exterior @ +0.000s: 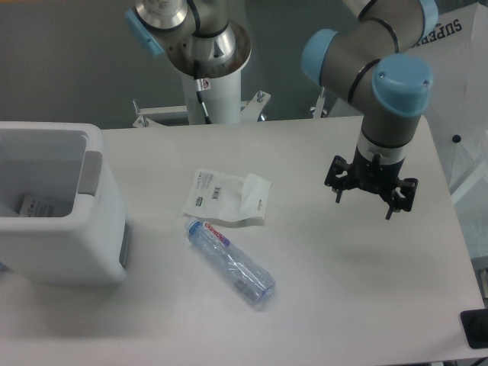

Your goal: Open the trash can

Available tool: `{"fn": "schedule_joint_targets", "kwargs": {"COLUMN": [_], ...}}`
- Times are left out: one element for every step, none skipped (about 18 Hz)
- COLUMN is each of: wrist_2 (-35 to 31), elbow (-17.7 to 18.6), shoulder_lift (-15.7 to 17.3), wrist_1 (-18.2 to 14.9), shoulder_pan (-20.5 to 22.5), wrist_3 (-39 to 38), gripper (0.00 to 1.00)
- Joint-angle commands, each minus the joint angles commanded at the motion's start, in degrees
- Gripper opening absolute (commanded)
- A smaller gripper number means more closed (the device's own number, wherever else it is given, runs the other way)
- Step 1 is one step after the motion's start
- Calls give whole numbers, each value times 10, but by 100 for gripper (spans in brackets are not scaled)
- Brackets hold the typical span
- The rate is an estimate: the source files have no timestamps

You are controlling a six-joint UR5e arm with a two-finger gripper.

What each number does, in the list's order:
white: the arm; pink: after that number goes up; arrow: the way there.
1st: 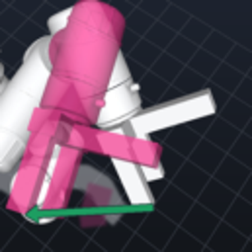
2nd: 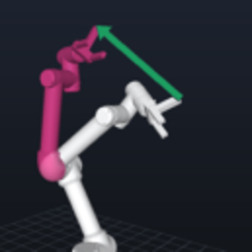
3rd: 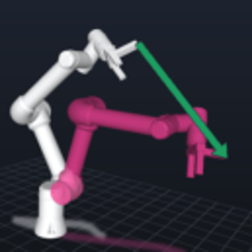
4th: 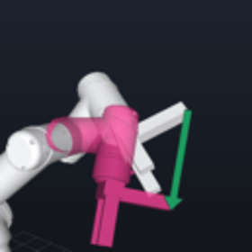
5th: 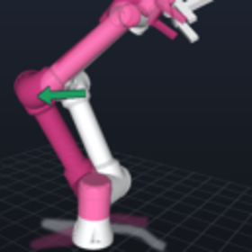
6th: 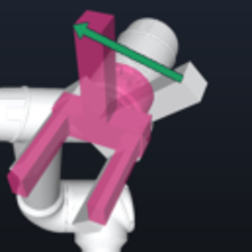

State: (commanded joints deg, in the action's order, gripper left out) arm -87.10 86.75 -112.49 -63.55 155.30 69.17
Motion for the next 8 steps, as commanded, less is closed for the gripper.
{"fn": "schedule_joint_targets", "kwargs": {"wrist_2": [-1,-2,-2,-3,-7,-9,-10,-10], "elbow": [2,4,5,6,7,7,7,7], "shoulder_lift": [-3,-5,-6,-6,-6,-6,-6,-6], "wrist_1": [11,17,20,21,21,21,21,21], "shoulder_pan": [0,-1,-1,-2,-2,-2,-2,-2], "wrist_3": [0,-1,-1,-1,-1,-1,-1,-1], "gripper": [100,100,100,100,100,100,100,100]}}
